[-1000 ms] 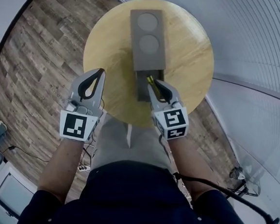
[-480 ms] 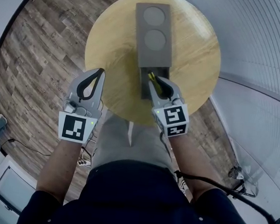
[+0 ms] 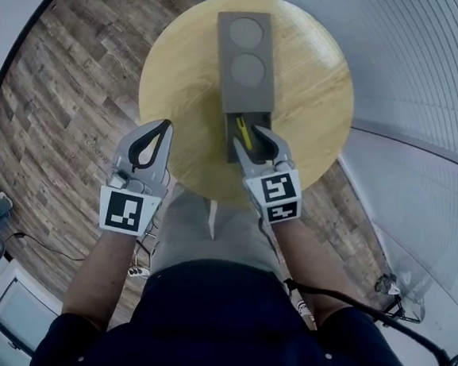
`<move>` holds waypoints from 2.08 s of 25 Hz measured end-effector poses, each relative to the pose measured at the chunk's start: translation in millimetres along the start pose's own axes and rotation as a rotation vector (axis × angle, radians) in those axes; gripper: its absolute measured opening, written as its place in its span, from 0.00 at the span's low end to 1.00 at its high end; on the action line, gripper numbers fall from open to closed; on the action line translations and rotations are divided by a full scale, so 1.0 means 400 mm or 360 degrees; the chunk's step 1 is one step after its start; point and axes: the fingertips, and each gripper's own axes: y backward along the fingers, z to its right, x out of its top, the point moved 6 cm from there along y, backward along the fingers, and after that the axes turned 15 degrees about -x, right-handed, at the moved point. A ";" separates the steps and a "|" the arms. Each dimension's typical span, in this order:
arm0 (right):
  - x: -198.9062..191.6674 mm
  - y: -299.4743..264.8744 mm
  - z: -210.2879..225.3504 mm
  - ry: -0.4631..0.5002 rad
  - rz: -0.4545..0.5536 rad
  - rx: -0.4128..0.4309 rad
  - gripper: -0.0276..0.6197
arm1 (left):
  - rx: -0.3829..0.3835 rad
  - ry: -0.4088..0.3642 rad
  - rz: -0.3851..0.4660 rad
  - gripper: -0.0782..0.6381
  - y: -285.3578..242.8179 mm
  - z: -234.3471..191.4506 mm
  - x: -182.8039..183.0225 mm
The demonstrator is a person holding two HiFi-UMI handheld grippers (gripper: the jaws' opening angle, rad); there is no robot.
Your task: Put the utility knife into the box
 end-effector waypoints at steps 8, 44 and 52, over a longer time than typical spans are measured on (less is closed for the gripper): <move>0.077 0.075 0.034 0.0005 0.0076 -0.0042 0.29 | -0.0029 -0.0038 0.0111 0.11 0.024 0.047 0.107; 0.305 0.696 0.240 -0.0102 0.0933 -0.0411 0.18 | -0.0160 -0.0102 0.0408 0.11 0.101 0.287 0.484; 0.303 0.729 0.269 -0.0175 0.1072 -0.0442 0.06 | -0.0181 -0.0254 0.0412 0.11 0.103 0.324 0.535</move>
